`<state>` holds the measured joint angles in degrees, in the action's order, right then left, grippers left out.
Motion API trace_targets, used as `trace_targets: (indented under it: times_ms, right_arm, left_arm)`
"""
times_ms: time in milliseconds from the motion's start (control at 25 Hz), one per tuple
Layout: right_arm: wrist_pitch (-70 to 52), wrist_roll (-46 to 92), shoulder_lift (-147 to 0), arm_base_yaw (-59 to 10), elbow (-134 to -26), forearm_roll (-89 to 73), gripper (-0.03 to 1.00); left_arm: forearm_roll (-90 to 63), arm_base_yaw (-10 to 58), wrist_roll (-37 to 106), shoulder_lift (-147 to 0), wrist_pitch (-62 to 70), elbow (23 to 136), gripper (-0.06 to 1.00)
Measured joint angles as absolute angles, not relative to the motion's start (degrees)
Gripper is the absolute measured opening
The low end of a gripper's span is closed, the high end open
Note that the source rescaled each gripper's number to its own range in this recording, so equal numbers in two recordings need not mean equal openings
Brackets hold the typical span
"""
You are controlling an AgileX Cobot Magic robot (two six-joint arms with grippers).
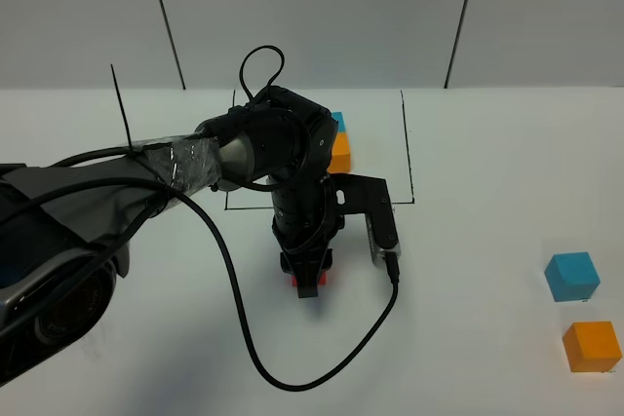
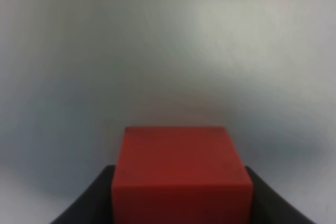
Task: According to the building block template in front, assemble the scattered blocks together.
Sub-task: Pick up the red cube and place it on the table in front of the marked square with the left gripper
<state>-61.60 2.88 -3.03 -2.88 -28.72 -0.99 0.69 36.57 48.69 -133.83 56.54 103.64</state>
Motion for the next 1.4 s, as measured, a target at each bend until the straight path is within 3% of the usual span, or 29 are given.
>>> trace_targets:
  times_ms: [760,1400]
  right_arm:
    - [-61.60,2.88,-3.03,-2.88,-28.72,-0.99,0.64]
    - [-61.60,2.88,-3.03,-2.88,-28.72,-0.99,0.64]
  left_arm:
    - [0.69,36.57,46.36,-133.83,56.89,103.68,0.05]
    - [0.75,36.57,46.22,-132.90,59.00,105.30,0.51]
